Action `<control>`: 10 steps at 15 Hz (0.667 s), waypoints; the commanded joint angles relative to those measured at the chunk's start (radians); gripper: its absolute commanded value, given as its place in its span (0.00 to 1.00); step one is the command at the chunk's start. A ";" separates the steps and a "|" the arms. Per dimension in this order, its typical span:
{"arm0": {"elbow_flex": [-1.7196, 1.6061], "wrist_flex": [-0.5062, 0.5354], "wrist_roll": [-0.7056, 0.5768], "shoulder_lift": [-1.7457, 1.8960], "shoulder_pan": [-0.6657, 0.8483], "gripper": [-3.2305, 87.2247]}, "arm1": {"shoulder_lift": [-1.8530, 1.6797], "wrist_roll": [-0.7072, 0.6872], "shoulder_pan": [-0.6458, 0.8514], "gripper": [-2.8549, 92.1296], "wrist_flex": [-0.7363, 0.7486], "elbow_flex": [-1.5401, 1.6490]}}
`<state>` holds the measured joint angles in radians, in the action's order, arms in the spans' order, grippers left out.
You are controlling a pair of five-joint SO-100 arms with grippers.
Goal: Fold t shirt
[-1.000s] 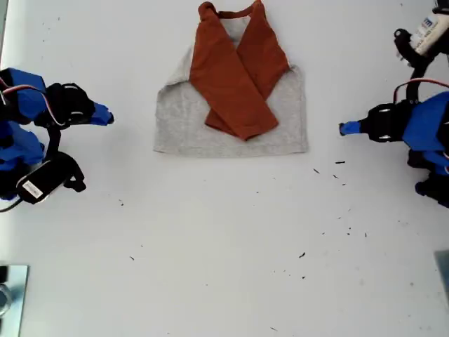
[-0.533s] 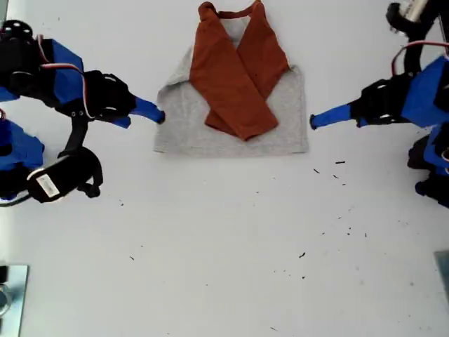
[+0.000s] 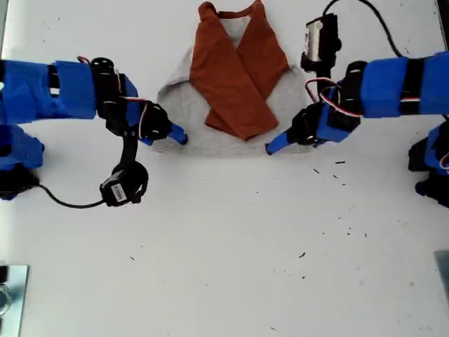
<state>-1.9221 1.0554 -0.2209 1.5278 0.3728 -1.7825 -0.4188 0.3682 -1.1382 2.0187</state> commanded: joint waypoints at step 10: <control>0.118 -0.066 0.052 0.015 -0.287 0.03 | -0.144 -0.028 -0.192 0.06 -0.064 -0.037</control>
<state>-1.8147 0.9495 -0.2347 1.4680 0.2316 -1.8055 -0.4418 0.2715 -1.0707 2.0126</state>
